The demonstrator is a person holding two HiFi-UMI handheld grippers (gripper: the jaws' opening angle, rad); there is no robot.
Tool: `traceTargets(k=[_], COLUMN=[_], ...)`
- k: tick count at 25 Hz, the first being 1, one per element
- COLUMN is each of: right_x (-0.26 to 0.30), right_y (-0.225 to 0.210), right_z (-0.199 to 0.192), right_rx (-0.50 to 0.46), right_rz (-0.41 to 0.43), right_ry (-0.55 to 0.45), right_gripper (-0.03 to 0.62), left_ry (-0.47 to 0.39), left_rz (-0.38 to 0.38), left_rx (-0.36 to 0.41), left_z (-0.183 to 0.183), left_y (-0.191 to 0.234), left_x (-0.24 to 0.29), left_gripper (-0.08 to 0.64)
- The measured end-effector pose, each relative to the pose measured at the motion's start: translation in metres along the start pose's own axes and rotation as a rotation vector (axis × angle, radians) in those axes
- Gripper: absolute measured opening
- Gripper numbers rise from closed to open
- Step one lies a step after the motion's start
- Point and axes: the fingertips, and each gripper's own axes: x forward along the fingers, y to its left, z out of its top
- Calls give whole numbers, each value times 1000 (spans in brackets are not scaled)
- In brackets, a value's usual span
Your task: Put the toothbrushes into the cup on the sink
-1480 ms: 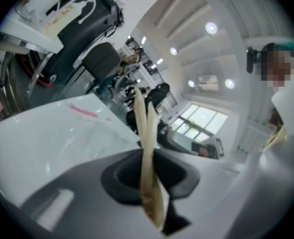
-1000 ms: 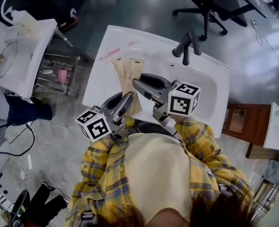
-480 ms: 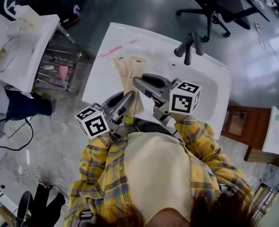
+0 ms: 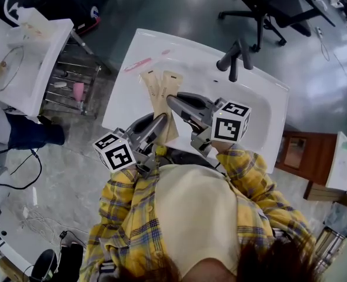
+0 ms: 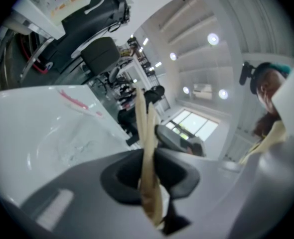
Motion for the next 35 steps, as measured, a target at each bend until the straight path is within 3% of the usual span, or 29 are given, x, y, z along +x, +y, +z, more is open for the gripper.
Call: traceTargets(k=[35], right_x=[-10], right_y=[7], right_z=[6], right_rx=[-40], right_rz=[-7], right_ry=[4], right_gripper=[18], left_ry=[-114], left_rz=[-91], left_rx=[-2], left_z=[21], left_y=[-14], left_x=[-5], left_gripper=[78])
